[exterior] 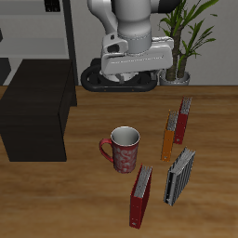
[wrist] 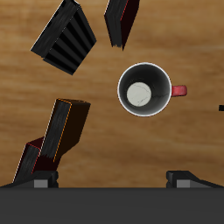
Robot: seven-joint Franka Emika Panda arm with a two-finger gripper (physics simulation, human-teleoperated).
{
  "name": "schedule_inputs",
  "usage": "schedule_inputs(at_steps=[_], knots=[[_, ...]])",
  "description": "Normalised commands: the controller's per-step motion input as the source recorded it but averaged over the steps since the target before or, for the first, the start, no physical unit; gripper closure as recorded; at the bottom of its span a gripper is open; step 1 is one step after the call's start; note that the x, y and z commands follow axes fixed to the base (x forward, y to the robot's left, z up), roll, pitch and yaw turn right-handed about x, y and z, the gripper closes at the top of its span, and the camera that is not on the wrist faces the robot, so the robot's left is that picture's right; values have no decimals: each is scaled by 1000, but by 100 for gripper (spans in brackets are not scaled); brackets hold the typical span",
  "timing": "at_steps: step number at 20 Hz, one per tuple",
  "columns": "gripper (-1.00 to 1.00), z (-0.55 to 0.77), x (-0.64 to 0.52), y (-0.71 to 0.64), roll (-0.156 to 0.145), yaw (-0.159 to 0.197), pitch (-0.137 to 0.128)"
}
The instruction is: Place the striped book upright on top of the shelf
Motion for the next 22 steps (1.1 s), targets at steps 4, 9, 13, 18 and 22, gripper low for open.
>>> schedule_inputs(at_steps=[4, 9, 13, 18, 22], knots=[[-100, 103, 423, 160, -59, 10, -65], [-100, 56, 431, 119, -108, -28, -37], [-100, -1, 310, 139, -124, -27, -18], [-100, -42, 338, 359, -46, -39, 14], [-100, 26, 249, 375, -14, -20, -42]])
